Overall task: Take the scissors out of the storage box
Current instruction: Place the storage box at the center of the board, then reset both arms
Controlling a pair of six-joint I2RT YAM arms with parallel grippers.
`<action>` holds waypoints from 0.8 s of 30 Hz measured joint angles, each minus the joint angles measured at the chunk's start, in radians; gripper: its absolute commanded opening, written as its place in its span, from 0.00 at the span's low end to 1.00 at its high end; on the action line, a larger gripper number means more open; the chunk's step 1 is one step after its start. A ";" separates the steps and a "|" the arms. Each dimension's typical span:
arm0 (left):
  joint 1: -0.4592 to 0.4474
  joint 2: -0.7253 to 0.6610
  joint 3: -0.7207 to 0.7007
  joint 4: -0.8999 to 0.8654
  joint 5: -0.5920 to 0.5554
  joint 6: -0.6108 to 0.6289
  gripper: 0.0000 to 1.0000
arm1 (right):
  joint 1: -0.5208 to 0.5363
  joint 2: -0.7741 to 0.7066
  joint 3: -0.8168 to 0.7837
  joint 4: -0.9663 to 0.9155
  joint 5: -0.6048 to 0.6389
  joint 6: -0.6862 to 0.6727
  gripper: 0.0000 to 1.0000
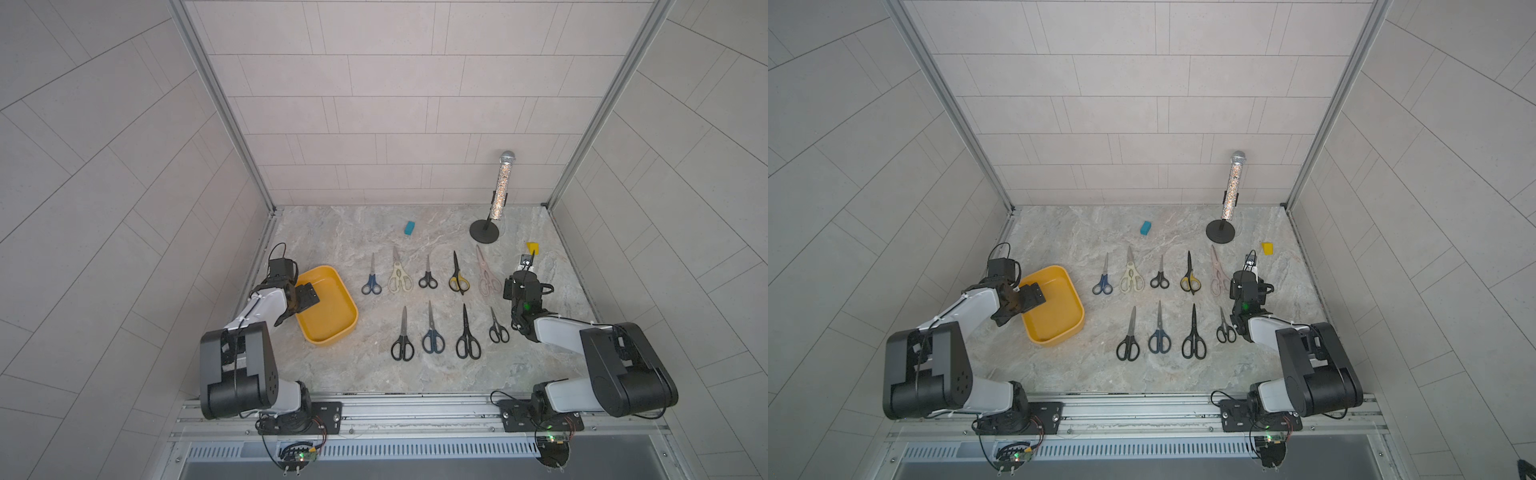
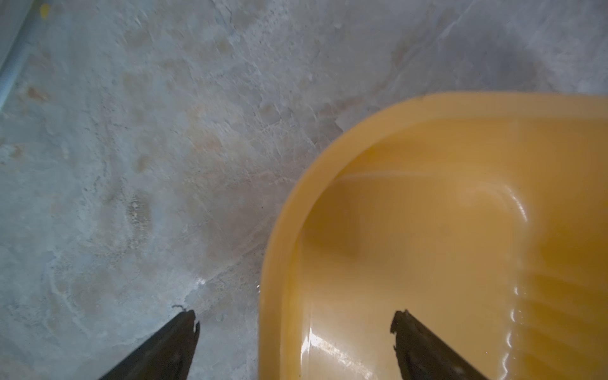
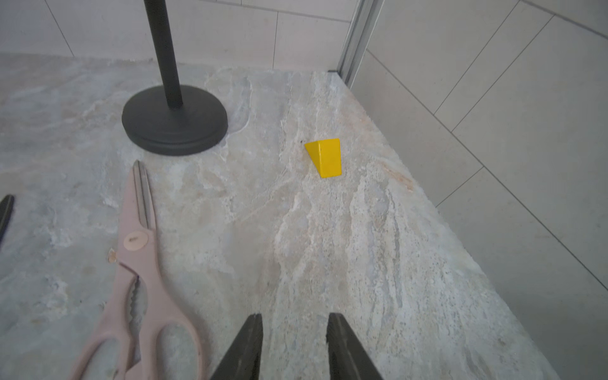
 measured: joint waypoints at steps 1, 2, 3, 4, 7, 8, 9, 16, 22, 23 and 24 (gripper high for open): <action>0.000 -0.005 0.000 0.002 -0.005 0.000 1.00 | -0.005 0.025 -0.003 0.051 0.000 -0.007 0.38; 0.000 -0.010 0.000 0.003 -0.011 0.000 1.00 | -0.006 0.047 -0.004 0.085 -0.004 -0.013 0.38; 0.000 -0.016 0.000 0.004 -0.018 0.001 1.00 | -0.009 0.069 -0.003 0.105 -0.012 -0.019 0.38; 0.000 -0.023 0.000 0.004 -0.024 0.002 1.00 | -0.014 0.084 -0.002 0.110 -0.025 -0.024 0.38; 0.000 -0.061 0.000 0.005 -0.044 0.005 1.00 | -0.038 0.101 -0.001 0.134 -0.083 -0.029 0.42; 0.000 -0.079 0.000 0.009 -0.047 0.006 1.00 | -0.048 0.106 -0.004 0.153 -0.100 -0.029 0.43; 0.000 -0.106 0.000 0.019 -0.048 0.007 1.00 | -0.056 0.115 -0.011 0.191 -0.114 -0.032 0.47; -0.014 -0.175 -0.036 0.284 -0.002 0.006 1.00 | -0.067 0.132 -0.027 0.249 -0.167 -0.038 1.00; -0.070 -0.095 -0.252 0.719 -0.021 0.074 1.00 | -0.067 0.132 -0.029 0.264 -0.173 -0.039 1.00; -0.077 -0.079 -0.262 0.764 -0.026 0.095 1.00 | -0.067 0.132 -0.029 0.265 -0.174 -0.039 1.00; -0.083 -0.066 -0.274 0.819 -0.030 0.111 1.00 | -0.067 0.132 -0.029 0.267 -0.174 -0.039 1.00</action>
